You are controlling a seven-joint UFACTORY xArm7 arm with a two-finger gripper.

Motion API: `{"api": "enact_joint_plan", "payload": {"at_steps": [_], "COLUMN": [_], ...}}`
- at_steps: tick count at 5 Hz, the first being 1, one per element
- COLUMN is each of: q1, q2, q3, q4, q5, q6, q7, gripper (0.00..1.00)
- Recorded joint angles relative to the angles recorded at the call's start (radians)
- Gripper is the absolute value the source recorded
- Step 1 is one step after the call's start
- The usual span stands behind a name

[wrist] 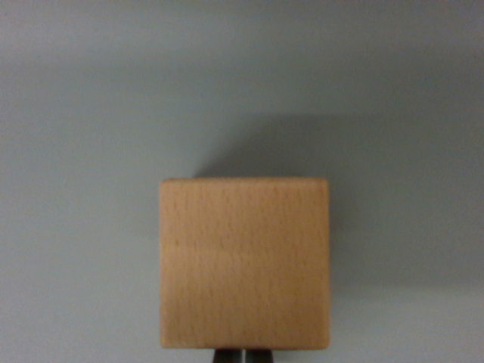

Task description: Push wooden cube

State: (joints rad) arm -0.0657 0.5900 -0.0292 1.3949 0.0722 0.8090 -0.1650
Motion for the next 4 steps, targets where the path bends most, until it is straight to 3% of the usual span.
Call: {"api": "enact_joint_plan", "payload": {"at_steps": [4], "q1": [0.0003], "q2": [0.023], "q3": [0.001], "q4": [0.036], "q5": [-0.0006], "q6": [0.014], "q7": [0.003], "gripper": [1.0]}}
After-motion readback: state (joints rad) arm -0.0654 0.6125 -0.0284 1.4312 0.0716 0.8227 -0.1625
